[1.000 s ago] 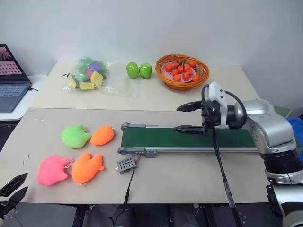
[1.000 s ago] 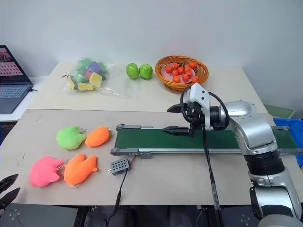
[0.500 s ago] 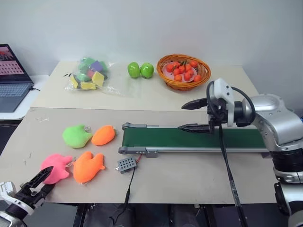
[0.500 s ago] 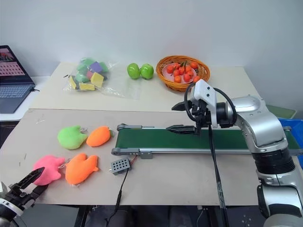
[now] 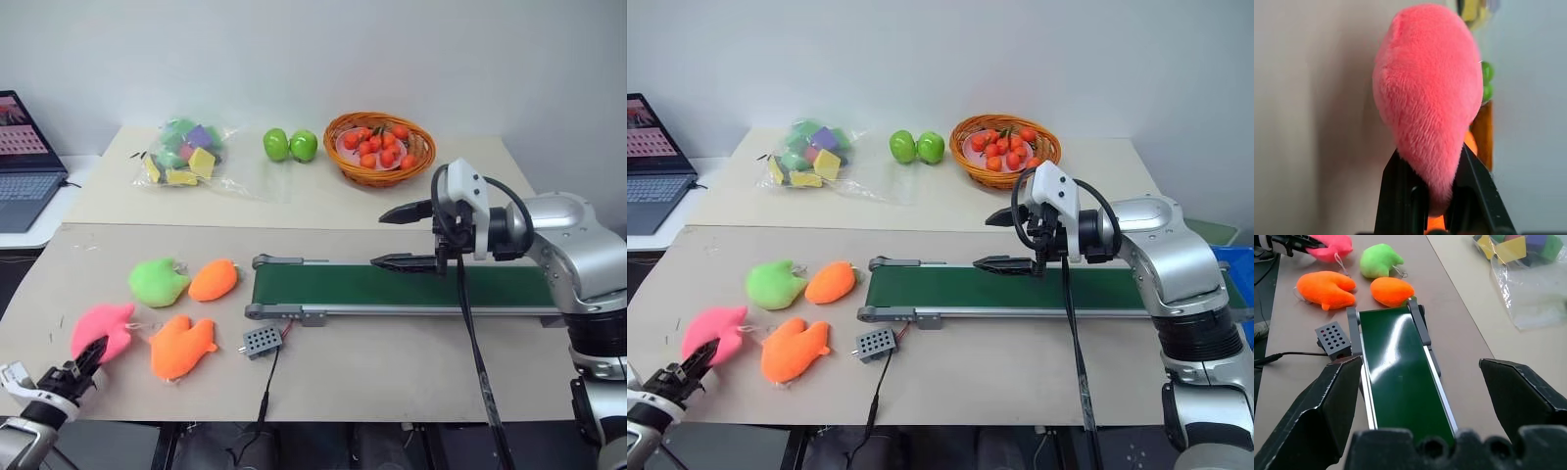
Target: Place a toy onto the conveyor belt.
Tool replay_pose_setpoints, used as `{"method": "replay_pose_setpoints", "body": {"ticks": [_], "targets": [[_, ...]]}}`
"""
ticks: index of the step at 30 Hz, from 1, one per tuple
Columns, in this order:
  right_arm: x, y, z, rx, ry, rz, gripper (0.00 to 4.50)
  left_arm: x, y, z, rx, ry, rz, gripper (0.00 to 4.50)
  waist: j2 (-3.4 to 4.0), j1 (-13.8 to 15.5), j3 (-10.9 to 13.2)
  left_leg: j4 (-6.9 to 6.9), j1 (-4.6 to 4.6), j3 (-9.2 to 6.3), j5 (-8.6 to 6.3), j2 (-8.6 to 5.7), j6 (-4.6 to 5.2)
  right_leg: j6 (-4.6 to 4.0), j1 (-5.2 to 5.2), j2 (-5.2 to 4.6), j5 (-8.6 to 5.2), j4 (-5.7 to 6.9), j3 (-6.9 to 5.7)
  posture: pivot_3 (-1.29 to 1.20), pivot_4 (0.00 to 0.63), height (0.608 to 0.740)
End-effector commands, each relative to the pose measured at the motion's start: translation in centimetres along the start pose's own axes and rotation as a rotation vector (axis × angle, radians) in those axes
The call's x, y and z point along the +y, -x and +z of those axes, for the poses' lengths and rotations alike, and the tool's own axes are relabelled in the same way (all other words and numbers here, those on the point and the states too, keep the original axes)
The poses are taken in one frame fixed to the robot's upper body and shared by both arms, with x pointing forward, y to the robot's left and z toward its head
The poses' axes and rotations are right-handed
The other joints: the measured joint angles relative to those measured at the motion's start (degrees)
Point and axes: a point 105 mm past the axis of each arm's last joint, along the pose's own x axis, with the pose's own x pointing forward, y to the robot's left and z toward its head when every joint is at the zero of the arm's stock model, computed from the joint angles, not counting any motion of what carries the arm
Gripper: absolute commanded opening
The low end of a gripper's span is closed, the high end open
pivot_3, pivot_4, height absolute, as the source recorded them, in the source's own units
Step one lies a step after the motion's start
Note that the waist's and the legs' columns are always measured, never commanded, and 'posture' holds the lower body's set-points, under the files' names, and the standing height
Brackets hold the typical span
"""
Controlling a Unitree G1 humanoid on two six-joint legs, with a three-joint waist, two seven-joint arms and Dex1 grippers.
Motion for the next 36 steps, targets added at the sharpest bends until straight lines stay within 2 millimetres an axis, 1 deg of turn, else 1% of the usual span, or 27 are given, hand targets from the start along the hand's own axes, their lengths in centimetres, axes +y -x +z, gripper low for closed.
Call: {"method": "replay_pose_setpoints", "body": {"ticks": [1, 2, 3, 4, 6, 7, 8, 10, 11, 13, 14, 16, 17, 18, 20, 21, 23, 25, 26, 27, 28, 31, 33, 34, 36], "targets": [[-0.4, 0.6, 1.0, -0.024, 0.039, -0.022, 4.50, -7.1, -0.7, 3.8, -0.126, -0.174, -0.181, 0.00, -0.01, 0.11, 0.00, 0.00, -0.01, -0.03, 0.01, -0.01, -0.01, 0.00, 0.00, -0.01, 0.00, -0.01, 0.00, 0.00, 0.150, 0.738], [-0.4, 0.6, 1.0, -0.024, 0.039, -0.021, 4.50, -8.9, -1.2, 4.2, -0.141, -0.217, -0.229, 0.00, -0.04, 0.21, 0.01, 0.01, -0.02, -0.04, 0.02, -0.02, -0.04, 0.00, 0.00, -0.03, 0.00, 0.00, 0.00, 0.00, 0.150, 0.738], [-0.4, 0.5, 1.0, -0.024, 0.040, -0.019, 4.50, -11.5, -1.8, 4.4, -0.157, -0.264, -0.302, 0.00, -0.06, 0.26, 0.01, 0.03, -0.06, -0.11, 0.05, -0.02, -0.09, 0.00, 0.01, -0.03, 0.01, -0.01, -0.04, 0.00, 0.150, 0.738], [-0.5, 0.5, 0.9, -0.025, 0.041, -0.018, 4.50, -14.5, -2.6, 4.3, -0.164, -0.316, -0.386, 0.00, -0.07, 0.31, 0.01, 0.03, -0.06, -0.13, 0.07, -0.03, -0.12, -0.01, 0.02, -0.02, 0.01, -0.01, -0.06, 0.00, 0.150, 0.738], [-0.6, 0.4, 0.9, -0.027, 0.043, -0.014, 4.50, -19.3, -3.8, 3.3, -0.151, -0.399, -0.504, 0.00, -0.08, 0.43, 0.02, 0.04, -0.07, -0.15, 0.08, -0.07, -0.14, -0.01, 0.06, -0.05, 0.02, -0.02, -0.05, 0.00, 0.150, 0.738], [-0.6, 0.3, 0.9, -0.028, 0.043, -0.012, 4.50, -21.0, -4.4, 2.5, -0.141, -0.427, -0.544, 0.00, -0.08, 0.46, 0.02, 0.05, -0.08, -0.19, 0.09, -0.09, -0.16, -0.01, 0.10, -0.04, 0.02, -0.04, -0.06, 0.00, 0.150, 0.738], [-0.6, 0.2, 1.0, -0.030, 0.044, -0.011, 4.50, -22.6, -5.2, 1.4, -0.124, -0.472, -0.572, 0.00, -0.07, 0.45, 0.02, 0.06, -0.07, -0.20, 0.09, -0.09, -0.17, 0.00, 0.13, -0.04, 0.03, -0.06, -0.05, 0.00, 0.150, 0.738], [-0.7, 0.1, 1.0, -0.032, 0.046, -0.010, 4.50, -24.9, -6.3, -0.1, -0.109, -0.533, -0.616, 0.00, -0.07, 0.18, 0.02, 0.06, -0.07, -0.20, 0.13, -0.13, -0.23, 0.04, 0.16, -0.04, 0.05, -0.02, 0.00, 0.00, 0.150, 0.738], [-0.7, 0.1, 1.0, -0.034, 0.047, -0.010, 4.50, -26.6, -6.8, -1.3, -0.084, -0.588, -0.655, 0.00, -0.07, 0.04, 0.02, 0.04, -0.07, -0.19, 0.14, -0.13, -0.25, 0.05, 0.16, -0.04, 0.06, 0.00, 0.01, 0.00, 0.150, 0.738], [-0.6, 0.1, 1.0, -0.035, 0.048, -0.011, 4.50, -28.7, -7.3, -3.2, -0.041, -0.663, -0.705, 0.00, -0.07, -0.31, 0.02, 0.01, -0.12, -0.16, 0.16, -0.12, -0.27, 0.06, 0.12, 0.01, 0.06, 0.00, 0.03, 0.00, 0.150, 0.738], [-0.6, 0.2, 1.0, -0.035, 0.048, -0.014, 4.50, -29.3, -7.6, -5.0, 0.013, -0.766, -0.717, 0.00, -0.07, -0.49, 0.02, 0.00, -0.15, -0.17, 0.15, -0.11, -0.26, 0.06, 0.11, 0.03, 0.07, -0.03, 0.02, 0.00, 0.150, 0.738], [-0.6, 0.3, 0.9, -0.034, 0.046, -0.021, 4.50, -29.5, -7.7, -7.3, 0.093, -0.886, -0.733, 0.00, -0.06, -0.78, 0.03, -0.08, -0.16, -0.12, 0.15, -0.11, -0.25, 0.06, 0.06, 0.04, 0.07, -0.09, 0.07, 0.00, 0.150, 0.738], [-0.6, 0.3, 0.9, -0.033, 0.045, -0.023, 4.50, -29.4, -7.7, -7.8, 0.115, -0.911, -0.740, 0.00, -0.05, -0.86, 0.03, -0.11, -0.15, -0.11, 0.14, -0.12, -0.25, 0.06, 0.06, 0.04, 0.06, -0.09, 0.07, 0.00, 0.150, 0.738], [-0.5, 0.4, 0.8, -0.032, 0.042, -0.028, 4.50, -29.3, -7.7, -8.8, 0.134, -1.012, -0.747, 0.00, -0.04, -0.93, 0.04, -0.13, -0.14, -0.08, 0.15, -0.12, -0.25, 0.06, 0.05, 0.04, 0.06, -0.09, 0.09, 0.00, 0.150, 0.738], [-0.5, 0.4, 0.7, -0.033, 0.039, -0.034, 4.50, -29.1, -7.6, -9.8, 0.171, -1.071, -0.771, 0.00, -0.03, -1.16, 0.04, -0.17, -0.17, -0.07, 0.14, -0.11, -0.24, 0.06, 0.00, 0.06, 0.06, -0.14, 0.09, 0.00, 0.150, 0.738], [-0.5, 0.4, 0.7, -0.033, 0.038, -0.037, 4.50, -28.5, -7.8, -10.4, 0.191, -1.189, -0.767, 0.00, -0.03, -1.14, 0.05, -0.19, -0.16, -0.06, 0.13, -0.11, -0.22, 0.06, 0.00, 0.06, 0.06, -0.14, 0.10, 0.00, 0.150, 0.738], [-0.5, 0.4, 0.7, -0.035, 0.035, -0.042, 4.50, -27.5, -8.0, -11.2, 0.221, -1.369, -0.763, 0.00, -0.02, -1.22, 0.06, -0.18, -0.19, -0.07, 0.10, -0.10, -0.17, 0.06, -0.01, 0.07, 0.05, -0.16, 0.08, 0.00, 0.150, 0.738], [-0.5, 0.3, 0.6, -0.038, 0.034, -0.046, 4.50, -25.8, -8.7, -11.9, 0.222, -1.708, -0.742, 0.00, 0.00, -1.15, 0.07, -0.20, -0.17, -0.03, 0.09, -0.11, -0.16, 0.06, 0.01, 0.08, 0.05, -0.18, 0.09, 0.00, 0.150, 0.738], [-0.5, 0.3, 0.6, -0.040, 0.033, -0.050, 4.50, -25.1, -9.2, -12.1, 0.179, -1.912, -0.738, 0.00, 0.00, -1.04, 0.07, -0.20, -0.17, -0.03, 0.09, -0.10, -0.15, 0.06, 0.01, 0.08, 0.04, -0.19, 0.10, 0.00, 0.150, 0.738], [-0.5, 0.2, 0.6, -0.041, 0.033, -0.052, 4.50, -24.7, -9.5, -12.2, 0.153, -2.047, -0.749, 0.00, 0.02, -0.87, 0.08, -0.20, -0.17, -0.02, 0.09, -0.10, -0.14, 0.07, 0.02, 0.09, 0.04, -0.20, 0.10, 0.00, 0.150, 0.738], [-0.6, 0.2, 0.5, -0.043, 0.033, -0.055, 4.50, -24.0, -9.7, -12.6, 0.118, -2.231, -0.777, 0.00, 0.03, -0.74, 0.09, -0.22, -0.17, 0.02, 0.09, -0.10, -0.14, 0.06, 0.04, 0.10, 0.04, -0.26, 0.10, 0.00, 0.150, 0.738], [-0.7, 0.0, 0.5, -0.046, 0.033, -0.065, 4.50, -22.4, -9.8, -14.0, 0.031, -2.536, -0.912, 0.00, 0.08, -0.02, 0.11, -0.24, -0.17, 0.07, 0.08, -0.09, -0.13, 0.06, 0.03, 0.10, 0.04, -0.35, 0.11, 0.00, 0.150, 0.738], [-0.7, -0.1, 0.5, -0.047, 0.034, -0.070, 4.50, -21.8, -9.6, -15.1, -0.062, -2.695, -1.031, 0.00, 0.09, 0.18, 0.12, -0.24, -0.23, 0.07, 0.06, -0.07, -0.10, 0.06, 0.01, 0.10, 0.04, -0.40, 0.08, 0.00, 0.150, 0.738], [-0.7, -0.1, 0.5, -0.049, 0.033, -0.073, 4.50, -21.5, -9.6, -15.4, -0.102, -2.748, -1.057, 0.00, 0.10, 0.21, 0.13, -0.23, -0.28, 0.07, 0.04, -0.07, -0.06, 0.06, 0.00, 0.10, 0.04, -0.40, 0.08, 0.00, 0.150, 0.738], [-0.7, -0.1, 0.5, -0.051, 0.030, -0.079, 4.50, -20.8, -9.7, -15.9, -0.203, -2.801, -1.105, 0.00, 0.10, 0.27, 0.13, -0.20, -0.34, 0.09, 0.00, -0.07, 0.02, 0.08, -0.04, 0.10, 0.05, -0.45, 0.08, 0.00, 0.150, 0.738]]}}
